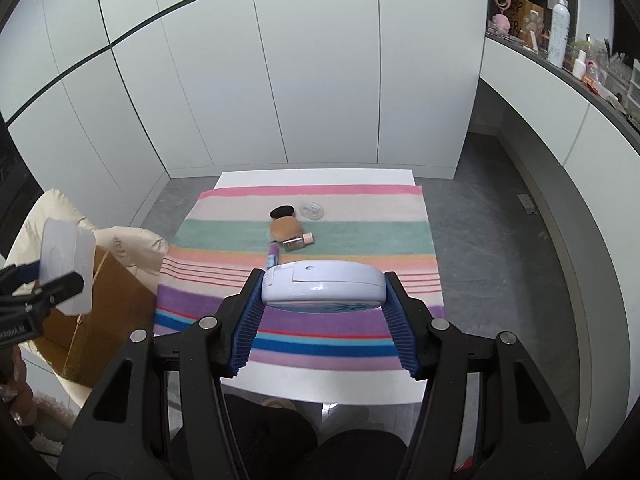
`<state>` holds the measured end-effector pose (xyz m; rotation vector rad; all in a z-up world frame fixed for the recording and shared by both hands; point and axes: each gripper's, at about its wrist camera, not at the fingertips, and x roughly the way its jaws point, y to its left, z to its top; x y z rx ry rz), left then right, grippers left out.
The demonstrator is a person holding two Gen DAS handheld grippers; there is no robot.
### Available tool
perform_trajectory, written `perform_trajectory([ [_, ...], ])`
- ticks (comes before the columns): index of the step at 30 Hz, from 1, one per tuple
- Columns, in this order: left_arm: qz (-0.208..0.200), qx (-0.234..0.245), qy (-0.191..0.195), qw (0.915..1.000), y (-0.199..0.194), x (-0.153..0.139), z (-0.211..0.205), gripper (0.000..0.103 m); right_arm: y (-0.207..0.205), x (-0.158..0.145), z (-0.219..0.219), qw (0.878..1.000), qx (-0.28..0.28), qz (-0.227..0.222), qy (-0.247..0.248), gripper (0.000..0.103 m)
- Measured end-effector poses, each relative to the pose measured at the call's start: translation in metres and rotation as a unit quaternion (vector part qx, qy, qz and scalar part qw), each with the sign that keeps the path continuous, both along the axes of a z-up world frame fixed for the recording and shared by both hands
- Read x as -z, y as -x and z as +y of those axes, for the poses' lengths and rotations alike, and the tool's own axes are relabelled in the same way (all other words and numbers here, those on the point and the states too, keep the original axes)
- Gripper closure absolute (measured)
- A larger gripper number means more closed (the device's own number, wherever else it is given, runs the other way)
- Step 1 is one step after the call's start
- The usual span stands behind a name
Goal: Organize objects
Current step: 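Carry the clear container with the left tool while the right tool carries the compact to the cardboard box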
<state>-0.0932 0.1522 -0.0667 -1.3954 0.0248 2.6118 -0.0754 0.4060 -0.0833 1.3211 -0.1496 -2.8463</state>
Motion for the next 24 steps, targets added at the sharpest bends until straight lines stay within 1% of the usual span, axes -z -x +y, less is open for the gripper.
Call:
perform_trajectory([
  [5,0.004,0.002,0.005,1.0,-0.02,-0.001,-0.003,0.02,-0.026,0.004,-0.001,1.0,0.0,-0.006,-0.005,0.043],
  [8,-0.007,0.0,-0.003,1.0,-0.028,0.001,-0.01,0.02,-0.045,0.01,0.0,1.0,0.002,-0.017,-0.001,0.043],
  [12,-0.018,0.0,-0.003,0.9998,-0.042,0.008,-0.014,0.02,-0.066,0.017,0.0,0.999,0.002,-0.036,-0.005,0.043],
  [17,-0.025,0.01,0.004,0.9996,-0.057,0.018,-0.014,0.02,-0.08,0.027,-0.001,0.999,-0.004,-0.049,-0.005,0.043],
  [20,-0.032,0.014,-0.001,0.9994,-0.057,0.02,-0.013,0.02,-0.082,0.034,-0.002,0.998,-0.003,-0.056,0.001,0.043],
  [24,-0.027,0.016,0.0,0.9995,-0.058,0.018,-0.015,0.02,-0.086,0.036,-0.005,0.998,-0.003,-0.058,0.002,0.043],
])
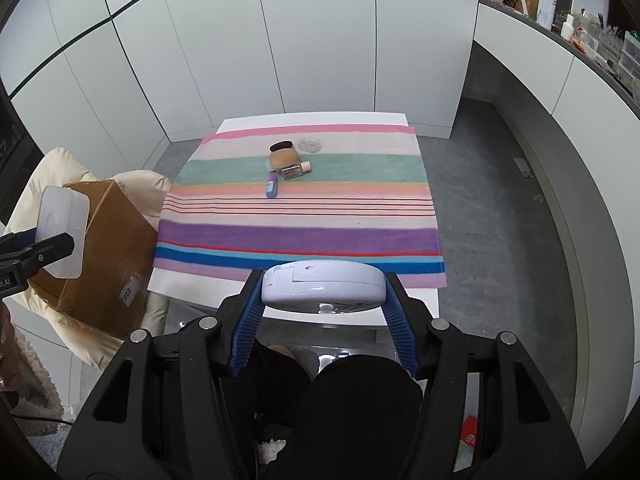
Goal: Organize objects
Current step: 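Carry the clear container with the left tool while the right tool carries the compact to the cardboard box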
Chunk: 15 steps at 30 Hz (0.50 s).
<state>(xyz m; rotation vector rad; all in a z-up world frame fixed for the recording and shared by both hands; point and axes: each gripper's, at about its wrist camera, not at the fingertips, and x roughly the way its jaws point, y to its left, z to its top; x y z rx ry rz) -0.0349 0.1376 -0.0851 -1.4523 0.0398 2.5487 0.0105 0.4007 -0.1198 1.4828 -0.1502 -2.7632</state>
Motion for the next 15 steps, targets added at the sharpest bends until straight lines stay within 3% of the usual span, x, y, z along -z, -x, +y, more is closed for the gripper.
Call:
perform_trajectory([
  [15,0.0,-0.019,-0.007,0.9998,-0.009,-0.001,-0.025,0.02,0.001,-0.003,-0.022,1.0,-0.02,0.0,-0.007,0.043],
])
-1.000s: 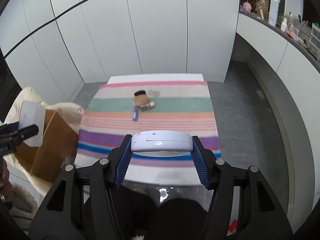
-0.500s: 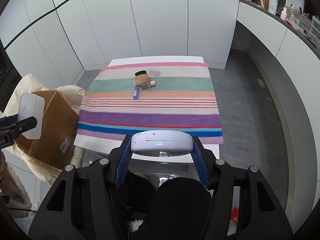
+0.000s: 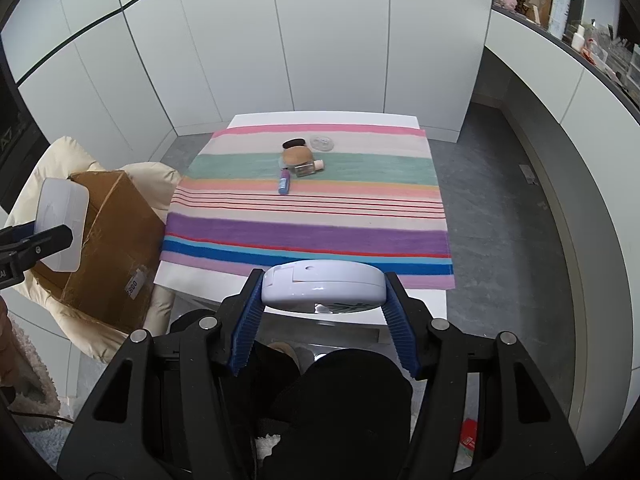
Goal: Organize objects
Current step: 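Carry the clear container with the left tool while the right tool carries the compact to the cardboard box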
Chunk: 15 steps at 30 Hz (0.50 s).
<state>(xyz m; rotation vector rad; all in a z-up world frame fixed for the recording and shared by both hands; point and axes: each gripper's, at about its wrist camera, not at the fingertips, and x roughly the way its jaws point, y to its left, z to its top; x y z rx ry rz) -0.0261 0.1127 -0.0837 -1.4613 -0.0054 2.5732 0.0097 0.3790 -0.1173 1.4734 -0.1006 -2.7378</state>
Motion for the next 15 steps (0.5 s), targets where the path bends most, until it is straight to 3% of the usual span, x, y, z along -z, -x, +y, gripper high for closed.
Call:
perform_trajectory([
  [6,-0.002,-0.049,0.002,0.9988,-0.013,0.004,-0.046,0.02,0.012,-0.003,-0.039,0.999,-0.039,0.006,-0.002,0.043],
  [15,0.005,-0.138,0.0,0.9904,-0.047,0.001,-0.13,0.02,0.022,-0.007,-0.141,0.989,-0.15,0.009,-0.005,0.043],
])
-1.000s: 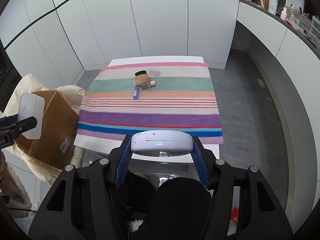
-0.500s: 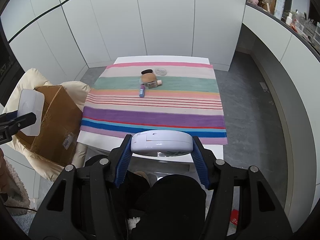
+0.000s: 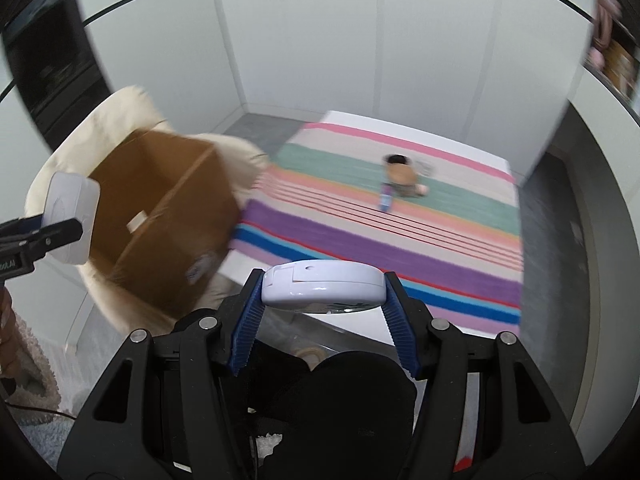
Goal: Organize objects
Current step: 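Carry the clear container with the left tool while the right tool carries the compact to the cardboard box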
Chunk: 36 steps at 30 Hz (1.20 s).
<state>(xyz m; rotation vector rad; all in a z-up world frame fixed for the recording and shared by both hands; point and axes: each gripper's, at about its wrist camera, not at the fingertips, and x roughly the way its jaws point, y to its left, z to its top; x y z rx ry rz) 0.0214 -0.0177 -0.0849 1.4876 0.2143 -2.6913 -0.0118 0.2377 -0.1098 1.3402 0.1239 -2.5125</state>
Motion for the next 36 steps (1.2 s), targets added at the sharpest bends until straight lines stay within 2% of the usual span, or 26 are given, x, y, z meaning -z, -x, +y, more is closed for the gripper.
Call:
perform_trajectory([
  [9,-0.002,-0.092,0.002,0.9957,-0.049,0.009,-0.08,0.02,-0.01,0.006,-0.108,0.993,-0.118,-0.009,-0.001,0.043],
  [16,-0.003,-0.133,-0.001,0.9911,-0.074,0.014,-0.119,0.02,-0.027,0.013,-0.175,0.981,-0.194,-0.011,-0.012,0.043],
  [24,-0.003,-0.128,0.003,0.9918,-0.07,0.019,-0.123,0.02,-0.033,0.017,-0.196,0.976,-0.217,-0.016,-0.023,0.043],
  [31,-0.011,-0.135,-0.024,0.9905,-0.049,0.03,-0.134,0.02,-0.014,0.026,-0.209,0.975,-0.219,-0.019,-0.027,0.043],
  [36,-0.005,-0.14,-0.001,0.9901,-0.019,0.041,-0.144,0.02,0.014,0.042,-0.236,0.975,-0.222,-0.025,-0.024,0.043],
])
